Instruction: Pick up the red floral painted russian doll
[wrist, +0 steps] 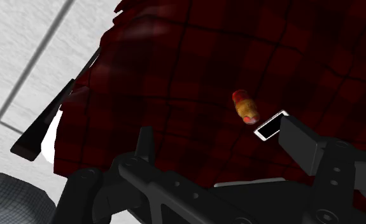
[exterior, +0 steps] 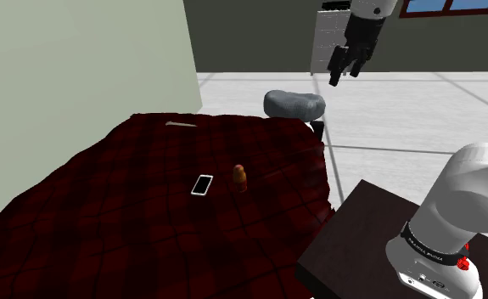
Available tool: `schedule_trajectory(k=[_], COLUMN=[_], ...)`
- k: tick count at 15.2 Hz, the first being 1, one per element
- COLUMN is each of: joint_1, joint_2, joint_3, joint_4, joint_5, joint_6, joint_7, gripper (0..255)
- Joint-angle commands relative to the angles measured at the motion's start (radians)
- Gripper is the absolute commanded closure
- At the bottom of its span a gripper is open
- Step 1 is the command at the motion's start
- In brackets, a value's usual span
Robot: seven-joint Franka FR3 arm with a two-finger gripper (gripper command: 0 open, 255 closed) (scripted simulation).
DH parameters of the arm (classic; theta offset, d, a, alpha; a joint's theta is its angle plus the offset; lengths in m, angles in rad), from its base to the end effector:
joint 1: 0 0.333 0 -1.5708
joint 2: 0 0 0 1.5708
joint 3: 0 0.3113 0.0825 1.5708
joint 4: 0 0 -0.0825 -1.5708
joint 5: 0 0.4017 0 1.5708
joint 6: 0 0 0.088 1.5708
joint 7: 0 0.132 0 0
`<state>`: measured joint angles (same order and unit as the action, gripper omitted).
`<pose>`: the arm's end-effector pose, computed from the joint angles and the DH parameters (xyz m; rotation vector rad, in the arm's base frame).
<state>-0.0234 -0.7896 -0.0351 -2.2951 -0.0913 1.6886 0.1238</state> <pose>0.3419 -0.0343 0.6056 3.0576 -0.2633 0.2848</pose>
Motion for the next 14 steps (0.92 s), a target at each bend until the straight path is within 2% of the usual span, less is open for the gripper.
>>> schedule_trajectory(k=[1, 7, 14], joint_1=[0.000, 0.018, 0.036], joint_2=[0.000, 0.180, 0.419], joint_3=[0.000, 0.027, 0.059], joint_4=[0.000, -0.006, 0.039], joint_5=[0.000, 0.005, 0.000], joint_6=[0.000, 0.142, 0.284], joint_7=[0.000, 0.024, 0.052], gripper=[0, 0, 0])
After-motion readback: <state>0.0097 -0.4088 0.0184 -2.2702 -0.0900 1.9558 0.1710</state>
